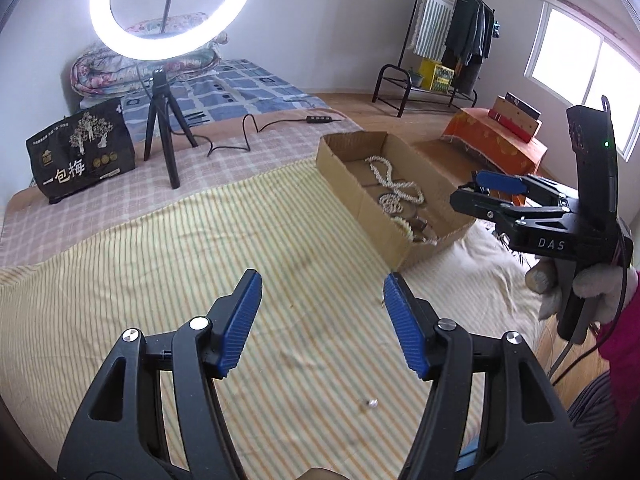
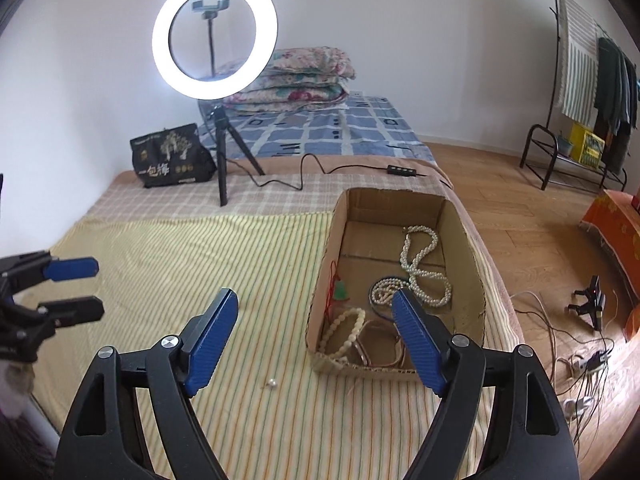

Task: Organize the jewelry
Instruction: 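Move the right tool to the pearl earring on the sheet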

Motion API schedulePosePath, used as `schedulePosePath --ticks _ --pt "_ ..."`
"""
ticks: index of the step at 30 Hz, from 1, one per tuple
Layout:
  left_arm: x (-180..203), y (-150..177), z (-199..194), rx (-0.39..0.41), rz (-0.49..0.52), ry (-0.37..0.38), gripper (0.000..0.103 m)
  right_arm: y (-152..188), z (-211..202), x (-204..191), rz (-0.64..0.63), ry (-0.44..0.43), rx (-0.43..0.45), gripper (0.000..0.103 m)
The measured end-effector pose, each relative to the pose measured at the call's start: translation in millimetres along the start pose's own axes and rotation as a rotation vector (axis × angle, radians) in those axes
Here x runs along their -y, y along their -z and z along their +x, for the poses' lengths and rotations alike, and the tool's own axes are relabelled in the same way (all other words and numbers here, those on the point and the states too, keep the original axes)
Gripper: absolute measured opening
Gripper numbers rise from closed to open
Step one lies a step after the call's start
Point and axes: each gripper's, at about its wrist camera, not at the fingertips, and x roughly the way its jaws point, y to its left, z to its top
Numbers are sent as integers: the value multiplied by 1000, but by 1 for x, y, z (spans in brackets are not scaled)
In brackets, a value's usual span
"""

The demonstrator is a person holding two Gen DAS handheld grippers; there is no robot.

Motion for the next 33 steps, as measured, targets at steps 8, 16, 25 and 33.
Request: schedulePosePath --ticks 8,16,25,33 --pt "4 42 -3 -72 48 55 65 31 9 -15 -72 -101 -109 79" --pt "25 82 18 -191 96 124 65 73 24 -28 -91 -128 -206 79" --pt "46 103 37 -262 127 153 52 87 50 -52 -159 -120 -252 66" --pt "45 112 53 -297 139 137 51 91 71 -49 -133 -137 -289 52"
